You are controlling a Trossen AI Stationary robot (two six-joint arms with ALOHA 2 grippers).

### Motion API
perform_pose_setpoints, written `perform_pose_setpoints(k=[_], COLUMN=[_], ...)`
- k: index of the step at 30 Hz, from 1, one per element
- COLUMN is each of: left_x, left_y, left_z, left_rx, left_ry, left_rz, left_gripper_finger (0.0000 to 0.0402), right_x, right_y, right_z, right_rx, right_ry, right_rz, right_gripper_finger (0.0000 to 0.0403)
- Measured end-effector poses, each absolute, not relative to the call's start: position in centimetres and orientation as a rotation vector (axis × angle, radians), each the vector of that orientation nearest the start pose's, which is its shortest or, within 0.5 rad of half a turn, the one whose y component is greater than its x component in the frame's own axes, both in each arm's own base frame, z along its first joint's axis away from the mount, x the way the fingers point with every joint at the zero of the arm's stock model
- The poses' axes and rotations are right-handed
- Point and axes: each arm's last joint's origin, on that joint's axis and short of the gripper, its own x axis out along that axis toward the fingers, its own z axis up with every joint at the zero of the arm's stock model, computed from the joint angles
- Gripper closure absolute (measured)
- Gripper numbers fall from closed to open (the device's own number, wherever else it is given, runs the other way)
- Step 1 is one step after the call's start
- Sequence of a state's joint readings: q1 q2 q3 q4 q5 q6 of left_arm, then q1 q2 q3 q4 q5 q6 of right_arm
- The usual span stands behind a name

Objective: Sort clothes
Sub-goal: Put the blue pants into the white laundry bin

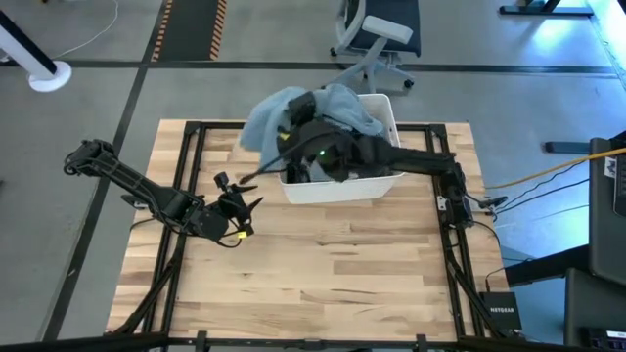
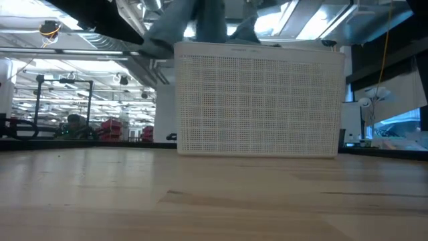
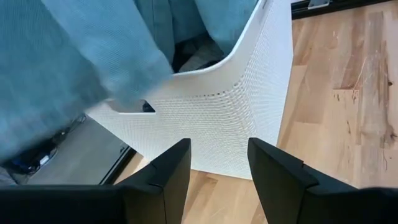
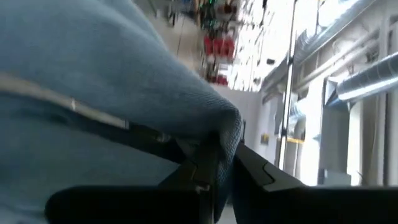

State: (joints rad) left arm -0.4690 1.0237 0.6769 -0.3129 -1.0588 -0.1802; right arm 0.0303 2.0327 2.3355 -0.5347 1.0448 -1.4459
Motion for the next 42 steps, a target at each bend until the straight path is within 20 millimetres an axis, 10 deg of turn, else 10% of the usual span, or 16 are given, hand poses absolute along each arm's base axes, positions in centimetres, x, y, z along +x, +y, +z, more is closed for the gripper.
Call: perform_pose_setpoints(k=[15, 32, 42], left_x=[18.8, 18.7, 18.6], left_y=[-6.7, -6.7, -6.7], left_z=[25.2, 25.0, 24.9], left_rx=[0.287, 0.27, 0.264], left_ry=[0.426, 0.434, 0.439], left_rz=[0.607, 0.612, 0.616], left_gripper_finger=[0.0247, 0.0247, 0.0247], right_x=[36.0, 37.3, 36.4], right_y=[-5.8, -10.1, -10.8], right_z=[42.7, 28.8, 28.4], right_rx=[-1.031, -0.644, -0.523], right_ry=[1.278, 1.509, 1.529], right_rz=[-0.496, -0.059, -0.089], right_gripper_finger=[0.0379, 0.0385, 0.0362])
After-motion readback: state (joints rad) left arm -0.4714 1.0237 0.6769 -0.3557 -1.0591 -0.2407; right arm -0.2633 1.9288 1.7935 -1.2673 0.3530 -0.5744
